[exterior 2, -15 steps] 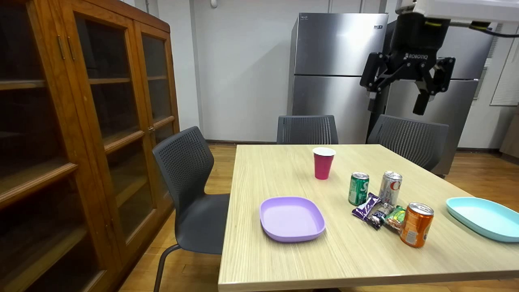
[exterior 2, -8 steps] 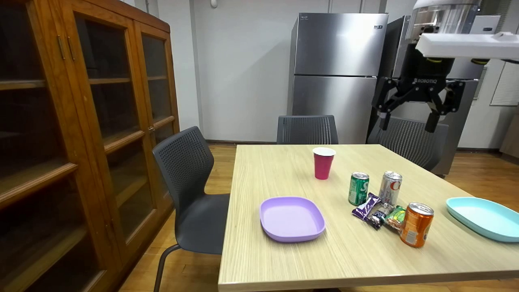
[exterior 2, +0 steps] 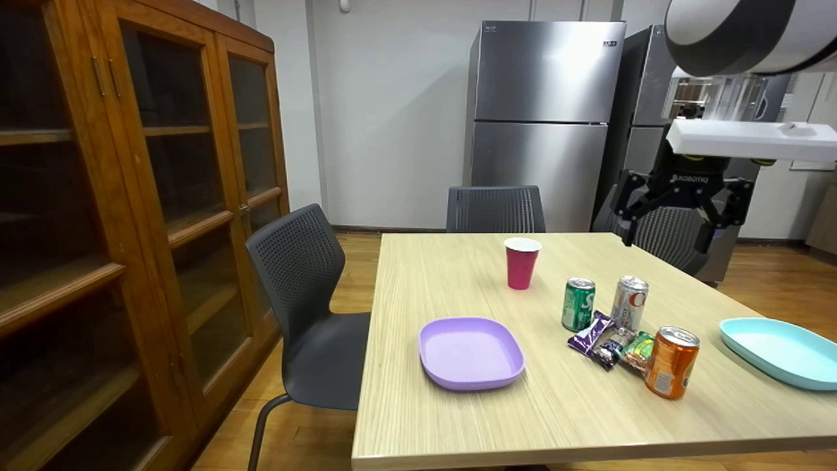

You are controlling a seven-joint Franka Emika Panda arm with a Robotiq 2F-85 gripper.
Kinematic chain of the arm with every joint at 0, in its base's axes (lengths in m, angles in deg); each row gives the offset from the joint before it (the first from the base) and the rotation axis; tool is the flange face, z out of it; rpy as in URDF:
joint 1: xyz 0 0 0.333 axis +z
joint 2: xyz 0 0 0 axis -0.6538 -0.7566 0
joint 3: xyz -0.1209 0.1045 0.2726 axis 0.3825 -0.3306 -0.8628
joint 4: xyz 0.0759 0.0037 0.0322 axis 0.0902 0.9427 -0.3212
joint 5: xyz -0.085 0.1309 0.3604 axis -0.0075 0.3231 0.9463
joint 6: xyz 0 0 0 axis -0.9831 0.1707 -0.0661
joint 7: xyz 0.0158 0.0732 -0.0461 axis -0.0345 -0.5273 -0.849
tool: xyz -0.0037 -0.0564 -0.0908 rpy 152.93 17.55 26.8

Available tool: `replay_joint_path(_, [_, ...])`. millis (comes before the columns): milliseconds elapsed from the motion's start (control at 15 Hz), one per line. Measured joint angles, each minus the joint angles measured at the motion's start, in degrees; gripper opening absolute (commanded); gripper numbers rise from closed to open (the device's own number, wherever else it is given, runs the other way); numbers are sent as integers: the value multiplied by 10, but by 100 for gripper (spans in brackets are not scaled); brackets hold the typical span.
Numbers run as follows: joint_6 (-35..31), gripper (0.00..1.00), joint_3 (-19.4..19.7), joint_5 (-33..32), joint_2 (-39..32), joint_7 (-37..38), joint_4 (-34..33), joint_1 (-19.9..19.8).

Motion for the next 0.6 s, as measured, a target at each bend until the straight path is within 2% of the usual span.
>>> replay_joint_path(600, [-73,100,37,-20,-106,45,-23,-2])
